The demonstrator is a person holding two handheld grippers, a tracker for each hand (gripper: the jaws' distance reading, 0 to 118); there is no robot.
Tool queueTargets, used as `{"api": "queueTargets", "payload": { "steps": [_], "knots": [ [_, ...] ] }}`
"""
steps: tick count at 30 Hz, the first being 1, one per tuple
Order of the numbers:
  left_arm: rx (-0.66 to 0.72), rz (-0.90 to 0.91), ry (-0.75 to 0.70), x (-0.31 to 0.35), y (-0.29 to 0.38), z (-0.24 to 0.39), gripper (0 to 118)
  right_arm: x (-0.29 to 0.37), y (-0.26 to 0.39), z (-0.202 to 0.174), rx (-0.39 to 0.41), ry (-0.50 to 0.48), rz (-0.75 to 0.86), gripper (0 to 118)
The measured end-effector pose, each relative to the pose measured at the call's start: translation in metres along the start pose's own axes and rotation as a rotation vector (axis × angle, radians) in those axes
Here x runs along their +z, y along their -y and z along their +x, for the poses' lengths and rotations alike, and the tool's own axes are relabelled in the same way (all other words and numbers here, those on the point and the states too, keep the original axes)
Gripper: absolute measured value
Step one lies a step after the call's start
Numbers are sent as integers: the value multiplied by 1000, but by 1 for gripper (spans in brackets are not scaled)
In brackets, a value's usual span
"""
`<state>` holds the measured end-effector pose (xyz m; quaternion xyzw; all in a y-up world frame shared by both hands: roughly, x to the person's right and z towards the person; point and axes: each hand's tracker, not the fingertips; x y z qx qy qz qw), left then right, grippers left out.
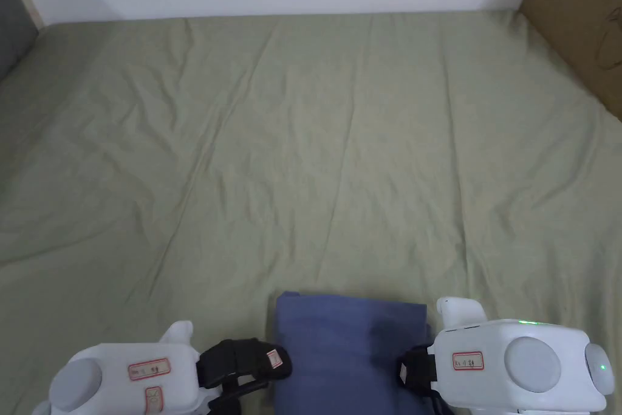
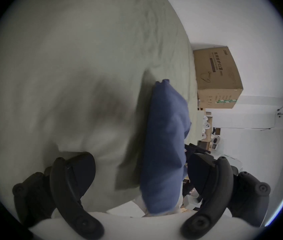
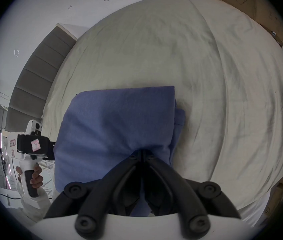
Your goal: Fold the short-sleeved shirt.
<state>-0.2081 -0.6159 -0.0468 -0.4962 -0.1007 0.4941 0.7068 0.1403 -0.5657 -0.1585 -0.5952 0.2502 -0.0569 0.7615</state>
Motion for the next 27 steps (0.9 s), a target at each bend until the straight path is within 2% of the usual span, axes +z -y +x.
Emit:
{"api": "queueTargets", "payload": {
  "steps": [4,6,7,8,9,10,11,13,15,17,20,23,27],
  "knots": [
    [33,-49,227,-24,-16,-2,111,-3,-2,-3,13,19,-7,3],
    [89,-120,270,-43,-16,-4,109,-2,-1,-2,13,23,-6,3],
    [68,-152,288,-51,-15,-3,105,-2,-1,-1,11,24,-5,3],
    [61,-159,302,-59,-11,1,89,-2,-1,-1,8,24,-3,3],
    [28,-173,254,-66,-10,4,68,-2,-1,-1,4,26,-3,3],
    [-36,-167,134,-70,-10,4,41,0,0,-5,-2,30,-3,3],
    [-46,-148,108,-70,-10,1,36,1,0,-6,-7,45,-3,3],
    [55,-169,253,-61,-11,-6,35,5,-2,-10,-18,39,-6,3],
    [1,-163,205,-52,-13,-6,35,15,-2,-22,-16,30,-4,3],
    [-44,-149,159,-32,-20,-9,35,22,-3,-36,31,58,27,3],
    [-103,-71,100,28,-43,-14,35,35,-3,-53,74,64,57,3],
    [-176,9,-91,104,-81,-27,35,36,-2,-54,73,64,65,3],
    [-202,71,-431,196,-131,-48,35,25,6,-49,34,90,35,3]
  ]
}}
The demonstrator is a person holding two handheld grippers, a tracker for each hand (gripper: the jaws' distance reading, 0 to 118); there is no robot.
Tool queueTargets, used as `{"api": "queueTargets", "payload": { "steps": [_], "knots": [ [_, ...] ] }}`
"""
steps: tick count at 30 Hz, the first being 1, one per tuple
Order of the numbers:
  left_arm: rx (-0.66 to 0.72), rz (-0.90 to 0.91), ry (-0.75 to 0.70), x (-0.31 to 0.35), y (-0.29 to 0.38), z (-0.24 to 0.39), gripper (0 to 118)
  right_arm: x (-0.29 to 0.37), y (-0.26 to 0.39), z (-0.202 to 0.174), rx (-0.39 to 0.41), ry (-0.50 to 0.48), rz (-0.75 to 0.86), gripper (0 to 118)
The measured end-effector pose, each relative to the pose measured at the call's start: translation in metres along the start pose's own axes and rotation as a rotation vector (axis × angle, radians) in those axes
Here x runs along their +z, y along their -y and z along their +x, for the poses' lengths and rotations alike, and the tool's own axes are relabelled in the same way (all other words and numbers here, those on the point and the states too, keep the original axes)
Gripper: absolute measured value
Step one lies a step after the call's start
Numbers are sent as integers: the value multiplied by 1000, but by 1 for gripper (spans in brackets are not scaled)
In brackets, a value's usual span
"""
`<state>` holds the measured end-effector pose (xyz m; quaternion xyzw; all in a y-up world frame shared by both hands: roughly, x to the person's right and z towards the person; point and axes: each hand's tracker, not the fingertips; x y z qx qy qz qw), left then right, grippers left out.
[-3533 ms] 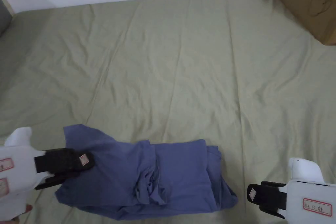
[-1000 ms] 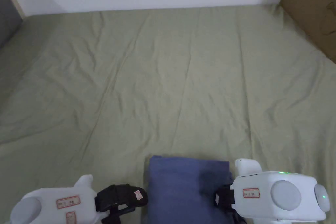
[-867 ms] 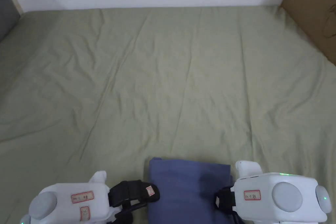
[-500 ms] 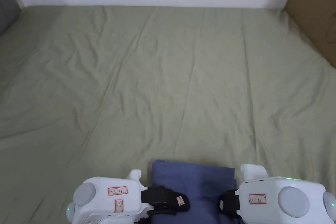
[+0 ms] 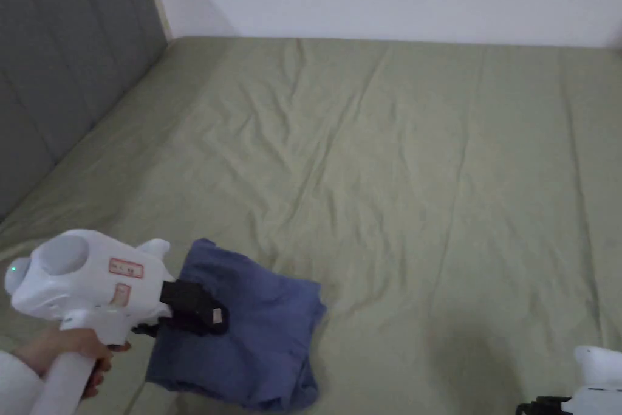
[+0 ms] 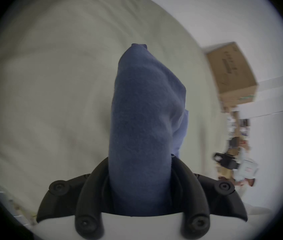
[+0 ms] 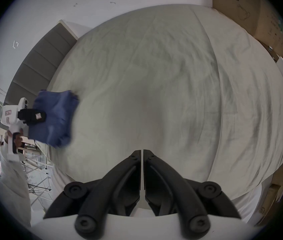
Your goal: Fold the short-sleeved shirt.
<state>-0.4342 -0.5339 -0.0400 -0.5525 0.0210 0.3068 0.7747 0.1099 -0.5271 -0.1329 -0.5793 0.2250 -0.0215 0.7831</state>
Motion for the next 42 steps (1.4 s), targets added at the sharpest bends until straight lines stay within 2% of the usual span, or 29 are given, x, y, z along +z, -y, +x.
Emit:
{"api": "queueTargets", "payload": {
  "steps": [4,8,9,10,11,12,13,18,19,20,21,22,23,27,29,33,34,38,42],
  "knots": [
    [-60,2,-357,40,-30,-44,35,-8,12,4,-38,-5,-32,3],
    [-82,11,-596,57,-49,-71,36,-10,16,6,-46,13,-53,3],
    [-117,26,-627,58,-51,-75,40,-11,16,6,-47,20,-55,3],
    [-137,35,-669,58,-50,-75,57,-11,15,7,-49,25,-55,3],
    [-148,39,-718,58,-48,-76,93,-11,14,8,-51,29,-53,3],
    [-150,24,-751,57,-47,-76,112,-11,13,9,-53,31,-51,3],
    [-138,33,-770,59,-45,-75,117,-10,12,9,-53,32,-50,3],
    [-29,144,-584,81,-33,-57,114,-10,12,8,-51,20,-46,3],
    [-21,170,-562,84,-29,-48,111,-9,13,7,-47,15,-43,3],
    [-17,193,-536,86,-24,-35,94,-7,14,6,-42,6,-36,3],
    [-25,244,-493,90,-17,-24,65,-5,14,4,-36,-5,-31,3],
    [-41,277,-441,92,-11,-9,27,-3,15,3,-31,-13,-28,3],
    [-44,293,-388,91,-3,7,1,-1,14,3,-27,-17,-23,3],
    [-48,336,-86,75,38,69,0,11,14,3,-10,-36,15,3],
    [-43,353,-40,68,56,96,0,19,16,5,-17,-53,34,3],
    [-209,407,-266,45,89,153,0,38,21,11,-22,-78,93,3],
    [-213,433,-295,41,97,164,0,43,22,11,-21,-74,113,3],
    [-253,562,-286,36,135,213,0,74,26,1,112,71,292,3],
    [-360,767,-332,49,167,263,0,109,29,-19,188,117,490,3]
  ]
}}
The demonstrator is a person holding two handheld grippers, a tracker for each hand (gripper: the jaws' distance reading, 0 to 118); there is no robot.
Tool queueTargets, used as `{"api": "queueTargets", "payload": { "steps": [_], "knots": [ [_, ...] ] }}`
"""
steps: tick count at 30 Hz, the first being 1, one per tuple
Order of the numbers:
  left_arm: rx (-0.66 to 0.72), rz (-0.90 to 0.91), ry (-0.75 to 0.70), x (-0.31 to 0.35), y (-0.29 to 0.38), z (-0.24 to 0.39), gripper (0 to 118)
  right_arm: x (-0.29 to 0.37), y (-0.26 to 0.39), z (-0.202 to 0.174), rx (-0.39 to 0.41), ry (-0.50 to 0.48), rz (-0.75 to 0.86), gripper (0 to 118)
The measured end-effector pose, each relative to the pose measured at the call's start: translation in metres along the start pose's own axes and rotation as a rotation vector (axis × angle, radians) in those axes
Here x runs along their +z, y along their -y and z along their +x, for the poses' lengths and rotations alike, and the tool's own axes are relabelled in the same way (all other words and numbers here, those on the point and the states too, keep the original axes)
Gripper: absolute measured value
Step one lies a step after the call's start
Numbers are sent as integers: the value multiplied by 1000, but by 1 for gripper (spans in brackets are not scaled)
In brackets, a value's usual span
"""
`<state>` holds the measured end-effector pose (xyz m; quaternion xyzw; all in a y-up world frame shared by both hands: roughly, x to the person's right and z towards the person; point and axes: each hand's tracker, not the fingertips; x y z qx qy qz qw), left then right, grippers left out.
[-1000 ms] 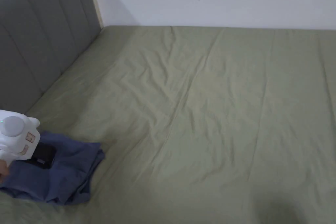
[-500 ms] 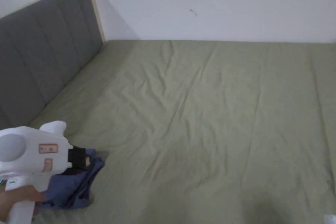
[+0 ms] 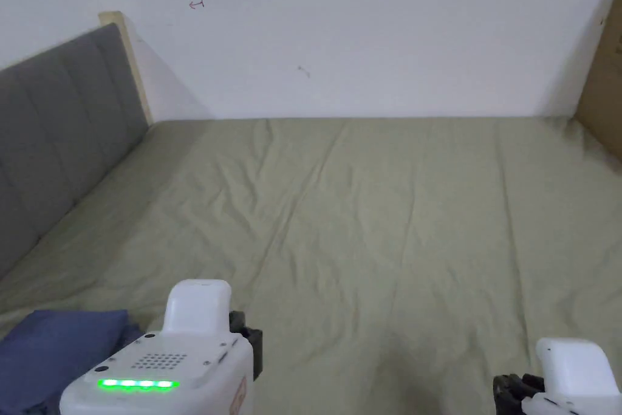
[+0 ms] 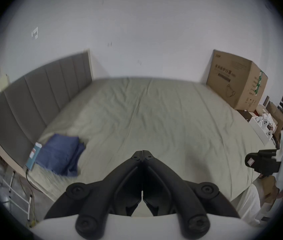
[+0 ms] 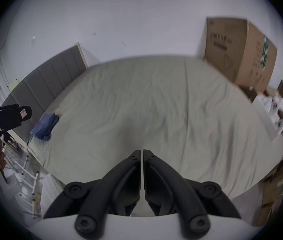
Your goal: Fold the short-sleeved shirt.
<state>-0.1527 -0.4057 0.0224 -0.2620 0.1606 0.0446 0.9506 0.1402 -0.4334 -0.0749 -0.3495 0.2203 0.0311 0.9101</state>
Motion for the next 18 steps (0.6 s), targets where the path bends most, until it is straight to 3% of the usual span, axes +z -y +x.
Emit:
{"api": "queueTargets", "payload": {
  "steps": [6,8,10,11,12,13,15,16,18],
  "knots": [
    [-18,221,-56,37,-7,30,0,36,-18,-18,44,60,262,4],
    [-20,287,-82,46,-10,38,0,45,-20,-21,60,76,333,10],
    [-49,313,-110,54,-11,40,2,54,-22,-25,70,79,386,36],
    [-51,325,-118,56,-12,43,8,58,-22,-26,61,83,406,62],
    [-51,335,-124,60,-11,44,14,63,-23,-26,53,89,422,79],
    [-49,343,-119,64,-10,43,27,70,-25,-34,40,95,434,89],
    [-34,348,-101,70,-13,44,95,79,-27,-37,23,74,470,92],
    [-33,330,-79,70,-14,44,116,83,-27,-38,19,75,478,93],
    [-9,319,-46,72,-12,42,117,89,-32,-45,26,83,486,93]
  ]
}}
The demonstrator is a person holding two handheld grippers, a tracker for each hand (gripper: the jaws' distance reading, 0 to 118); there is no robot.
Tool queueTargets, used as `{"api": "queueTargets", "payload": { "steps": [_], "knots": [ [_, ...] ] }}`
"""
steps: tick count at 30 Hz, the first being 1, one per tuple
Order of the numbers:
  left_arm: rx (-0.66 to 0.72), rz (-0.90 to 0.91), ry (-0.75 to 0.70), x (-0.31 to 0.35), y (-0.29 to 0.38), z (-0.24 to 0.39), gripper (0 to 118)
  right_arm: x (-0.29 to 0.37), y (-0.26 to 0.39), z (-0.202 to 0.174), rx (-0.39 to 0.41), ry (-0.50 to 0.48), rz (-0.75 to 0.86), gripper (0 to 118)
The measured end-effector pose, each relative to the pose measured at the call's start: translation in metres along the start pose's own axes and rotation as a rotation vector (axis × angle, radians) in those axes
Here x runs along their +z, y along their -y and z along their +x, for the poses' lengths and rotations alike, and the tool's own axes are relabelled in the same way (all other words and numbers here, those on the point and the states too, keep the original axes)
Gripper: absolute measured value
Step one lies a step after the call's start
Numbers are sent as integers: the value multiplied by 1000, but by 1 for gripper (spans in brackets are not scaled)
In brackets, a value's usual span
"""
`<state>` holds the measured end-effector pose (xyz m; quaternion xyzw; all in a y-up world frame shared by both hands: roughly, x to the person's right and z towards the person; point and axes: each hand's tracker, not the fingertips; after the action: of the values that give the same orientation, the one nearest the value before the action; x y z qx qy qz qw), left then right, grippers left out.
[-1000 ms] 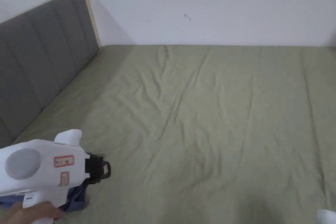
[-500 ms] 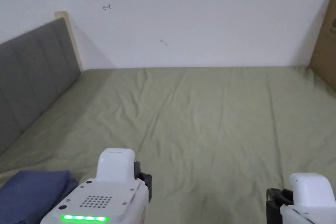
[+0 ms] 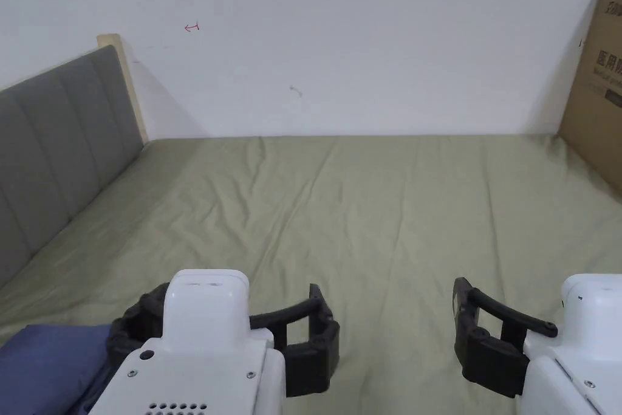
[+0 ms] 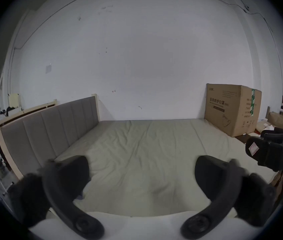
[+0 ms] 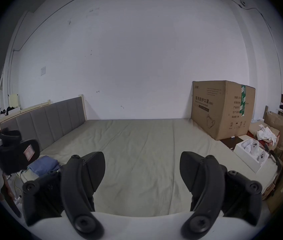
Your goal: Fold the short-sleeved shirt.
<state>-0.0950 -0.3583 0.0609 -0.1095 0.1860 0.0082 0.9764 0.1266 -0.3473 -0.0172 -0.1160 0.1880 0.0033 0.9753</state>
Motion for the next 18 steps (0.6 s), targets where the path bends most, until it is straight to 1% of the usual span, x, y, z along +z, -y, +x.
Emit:
{"api": "queueTargets", "payload": {
  "steps": [1,3,4,6,7,10,12,14,18],
  "knots": [
    [27,48,17,2,-5,2,117,2,-1,-2,12,6,10,93],
    [24,12,-8,3,-12,2,118,5,-3,-8,46,31,32,94],
    [31,0,-7,3,-16,1,118,7,-4,-9,48,40,46,95],
    [24,-54,-30,6,-16,4,118,8,-6,-12,46,44,50,99],
    [18,-73,-19,6,-19,4,117,4,-5,-3,43,44,47,99],
    [11,-61,-10,10,-18,3,107,3,-6,2,10,25,37,99],
    [-17,-52,-14,13,-20,3,107,3,-8,0,4,33,28,99],
    [-15,-26,-9,17,-15,2,107,2,-8,0,10,40,28,99],
    [4,-61,28,17,-20,0,107,2,-10,-2,-2,40,9,99]
  ]
}}
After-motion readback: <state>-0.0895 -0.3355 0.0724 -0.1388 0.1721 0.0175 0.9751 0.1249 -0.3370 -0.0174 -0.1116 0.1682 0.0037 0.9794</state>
